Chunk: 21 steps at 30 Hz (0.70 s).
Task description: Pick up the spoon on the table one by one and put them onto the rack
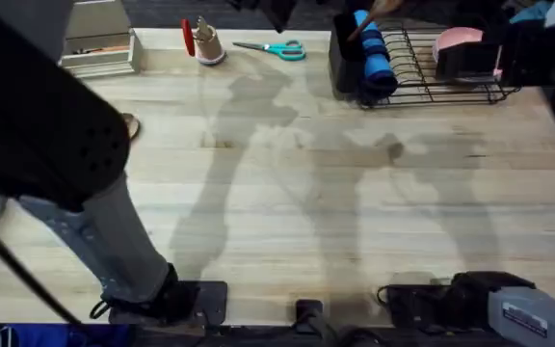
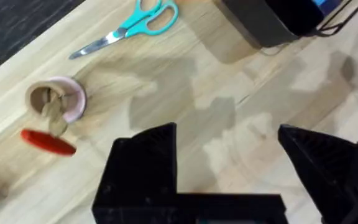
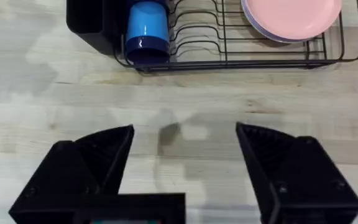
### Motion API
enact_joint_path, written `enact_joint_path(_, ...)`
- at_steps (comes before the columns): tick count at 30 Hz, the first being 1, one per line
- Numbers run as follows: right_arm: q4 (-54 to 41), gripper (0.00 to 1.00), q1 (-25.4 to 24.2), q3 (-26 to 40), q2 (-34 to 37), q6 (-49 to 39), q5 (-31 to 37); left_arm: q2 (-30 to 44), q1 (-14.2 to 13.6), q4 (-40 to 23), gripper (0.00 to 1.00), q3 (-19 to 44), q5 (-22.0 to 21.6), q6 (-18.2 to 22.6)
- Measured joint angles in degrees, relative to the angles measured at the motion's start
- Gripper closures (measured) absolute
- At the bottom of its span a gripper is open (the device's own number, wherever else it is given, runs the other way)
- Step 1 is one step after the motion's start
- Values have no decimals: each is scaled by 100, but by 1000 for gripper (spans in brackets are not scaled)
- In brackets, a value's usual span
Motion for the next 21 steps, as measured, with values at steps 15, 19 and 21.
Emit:
enact_joint_path(15,0,5,0,0,0,-68,0,-235,673,-1269,6,1,-141,650)
enact_joint_path(19,0,5,0,0,0,-88,2,-235,705,-1467,5,0,-401,728)
enact_joint_path(21,2,5,0,0,0,-107,0,-235,786,-1547,5,0,-501,746)
